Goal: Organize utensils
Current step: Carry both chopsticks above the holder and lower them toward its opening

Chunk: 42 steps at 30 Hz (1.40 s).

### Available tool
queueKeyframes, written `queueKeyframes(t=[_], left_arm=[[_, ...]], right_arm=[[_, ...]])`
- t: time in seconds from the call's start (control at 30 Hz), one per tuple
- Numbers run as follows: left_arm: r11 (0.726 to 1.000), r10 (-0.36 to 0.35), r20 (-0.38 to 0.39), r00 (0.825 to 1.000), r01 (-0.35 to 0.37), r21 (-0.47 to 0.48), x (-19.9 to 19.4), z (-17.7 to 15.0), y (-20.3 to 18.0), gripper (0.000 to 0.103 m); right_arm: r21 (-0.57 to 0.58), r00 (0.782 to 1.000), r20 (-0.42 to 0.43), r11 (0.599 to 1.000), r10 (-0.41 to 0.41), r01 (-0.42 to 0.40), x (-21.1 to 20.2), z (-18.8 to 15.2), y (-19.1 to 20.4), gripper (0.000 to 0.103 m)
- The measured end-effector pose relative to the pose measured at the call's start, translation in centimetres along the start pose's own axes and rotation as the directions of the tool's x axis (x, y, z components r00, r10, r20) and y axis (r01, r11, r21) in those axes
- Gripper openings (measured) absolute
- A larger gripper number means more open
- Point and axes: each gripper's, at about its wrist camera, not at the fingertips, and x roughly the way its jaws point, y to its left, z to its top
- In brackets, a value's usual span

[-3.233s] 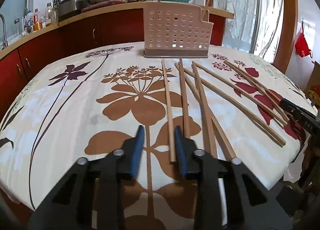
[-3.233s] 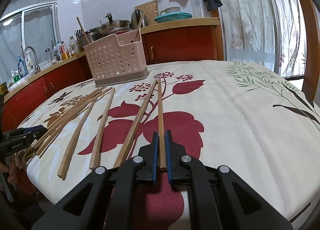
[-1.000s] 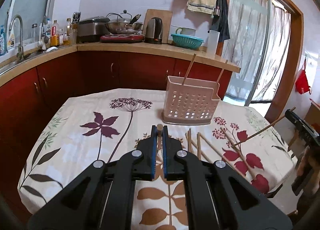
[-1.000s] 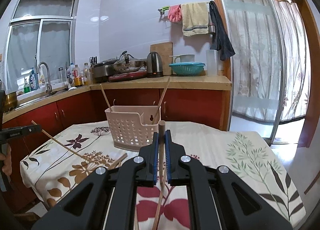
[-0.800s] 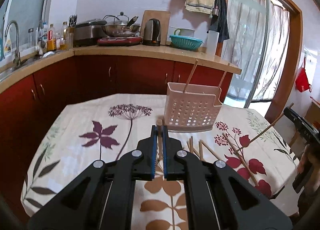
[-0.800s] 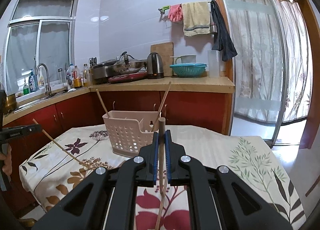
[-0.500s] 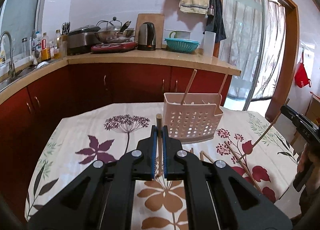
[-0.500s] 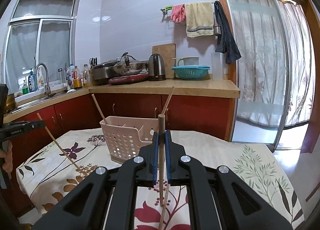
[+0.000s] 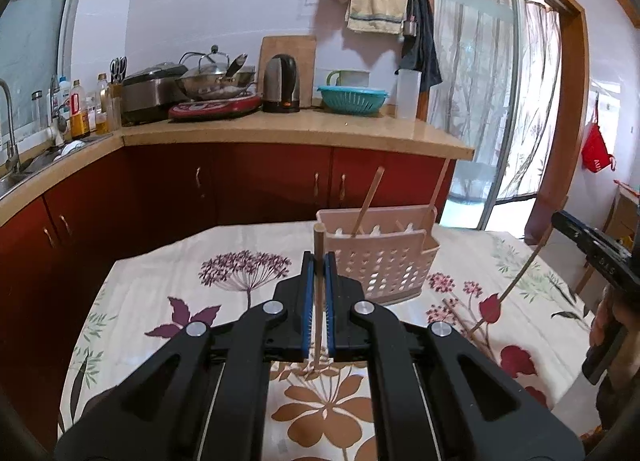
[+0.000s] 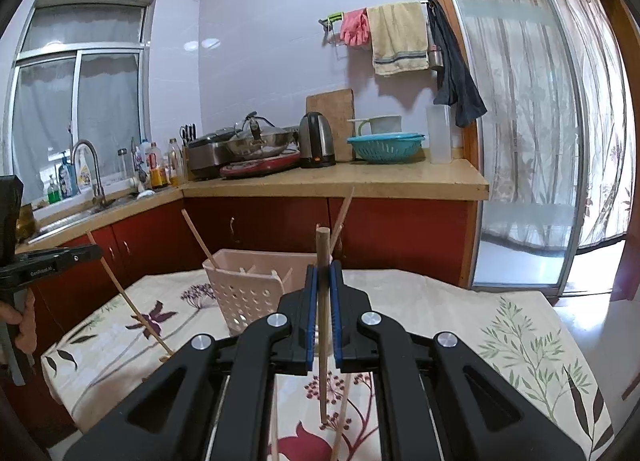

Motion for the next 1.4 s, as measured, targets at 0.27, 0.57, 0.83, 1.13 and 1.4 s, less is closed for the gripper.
queueKeyframes(t=[0.27, 0.57, 0.83, 1.13, 1.4], left_arm=[[0.998, -0.054, 0.088, 0.995, 0.050, 0.043, -1.2, 3.7, -2.4, 0.006], [0.996, -0.052, 0.174, 0.983, 0.039, 0.076, -1.2, 7.7, -3.1, 0.006], [0.997, -0.027, 0.221, 0.975, 0.010, 0.079, 0.0, 10.9, -2.1, 0.006], [0.996, -0.049, 0.191, 0.980, 0.033, 0.085, 3.2, 12.0, -2.3, 0.006], [0.996, -0.065, 0.102, 0.993, 0.058, 0.073, 7.2, 9.6, -2.2, 0.006]], right_arm=[[-0.010, 0.996, 0.073, 0.999, 0.053, -0.053, -0.1, 3.5, 1.0, 0.007], [-0.030, 0.986, 0.130, 0.995, 0.102, -0.099, 1.5, 6.8, 2.2, 0.007], [-0.043, 0.979, 0.174, 0.994, 0.106, -0.100, 3.5, 9.3, 2.5, 0.007], [-0.038, 0.978, 0.185, 0.995, 0.093, -0.087, 8.2, 10.3, 2.4, 0.007], [-0.011, 0.989, 0.118, 0.996, 0.089, -0.088, 12.6, 7.7, 2.0, 0.007]])
